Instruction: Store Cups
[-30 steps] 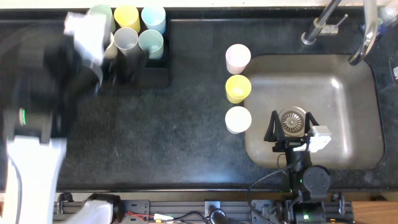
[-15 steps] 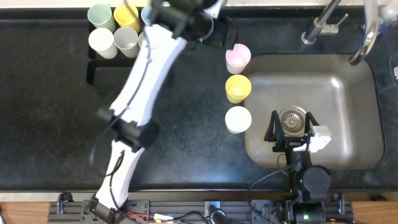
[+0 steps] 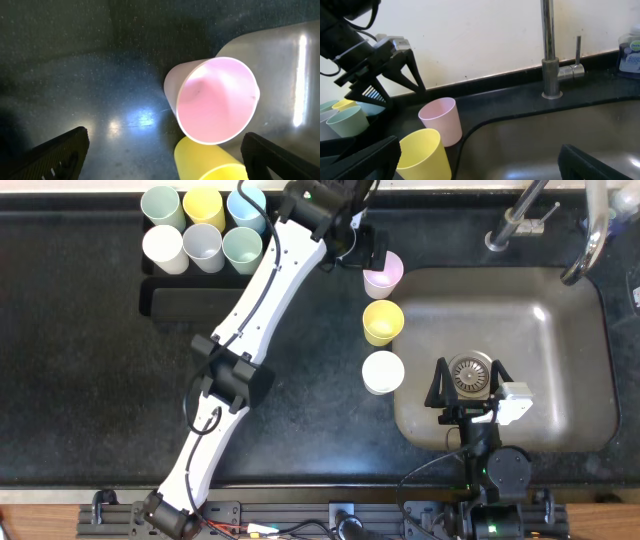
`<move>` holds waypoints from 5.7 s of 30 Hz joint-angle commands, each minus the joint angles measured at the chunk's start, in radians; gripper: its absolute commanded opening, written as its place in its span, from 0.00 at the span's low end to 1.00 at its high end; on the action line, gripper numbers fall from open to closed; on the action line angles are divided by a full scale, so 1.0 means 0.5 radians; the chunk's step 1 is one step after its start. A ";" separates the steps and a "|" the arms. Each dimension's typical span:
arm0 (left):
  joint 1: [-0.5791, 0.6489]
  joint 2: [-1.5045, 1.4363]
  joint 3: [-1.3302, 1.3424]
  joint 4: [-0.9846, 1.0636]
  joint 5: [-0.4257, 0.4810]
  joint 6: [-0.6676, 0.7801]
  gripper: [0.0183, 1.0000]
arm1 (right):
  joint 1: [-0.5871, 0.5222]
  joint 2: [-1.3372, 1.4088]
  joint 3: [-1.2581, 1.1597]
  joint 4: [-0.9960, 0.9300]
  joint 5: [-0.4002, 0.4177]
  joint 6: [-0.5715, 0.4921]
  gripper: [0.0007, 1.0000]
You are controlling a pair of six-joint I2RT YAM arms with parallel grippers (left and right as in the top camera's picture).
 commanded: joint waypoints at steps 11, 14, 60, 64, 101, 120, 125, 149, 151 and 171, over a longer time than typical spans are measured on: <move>-0.030 0.062 -0.118 0.016 0.067 -0.221 1.00 | -0.004 -0.015 -0.027 0.011 -0.013 0.008 1.00; -0.021 0.066 -0.150 0.050 0.068 -0.221 1.00 | -0.004 -0.015 -0.027 0.011 -0.013 0.008 1.00; 0.392 -0.609 -0.084 -0.070 -0.101 -0.284 0.02 | -0.004 -0.015 -0.027 0.010 -0.013 0.008 1.00; 0.650 -0.983 -0.095 -0.457 -0.440 -0.415 0.02 | -0.004 -0.015 -0.027 0.010 -0.013 0.008 1.00; 1.654 -1.618 -2.466 0.661 -0.097 -0.340 0.02 | -0.004 -0.015 -0.027 0.011 -0.013 0.008 1.00; 1.647 -1.366 -2.352 0.711 -0.127 -0.385 0.02 | -0.004 -0.015 -0.027 0.011 -0.013 0.008 1.00; 1.640 -1.295 -2.352 0.717 -0.131 -0.385 0.02 | -0.004 -0.015 -0.027 0.011 -0.013 0.008 1.00; 1.617 -1.177 -2.352 0.735 -0.194 -0.384 1.00 | -0.004 -0.015 -0.027 0.011 -0.013 0.008 1.00; 1.617 -1.222 -2.352 0.728 -0.195 -0.384 1.00 | -0.004 -0.015 -0.027 0.011 -0.013 0.008 1.00; 0.410 -1.820 -2.178 0.898 -0.394 -0.425 1.00 | -0.004 -0.015 -0.027 0.010 -0.013 0.008 1.00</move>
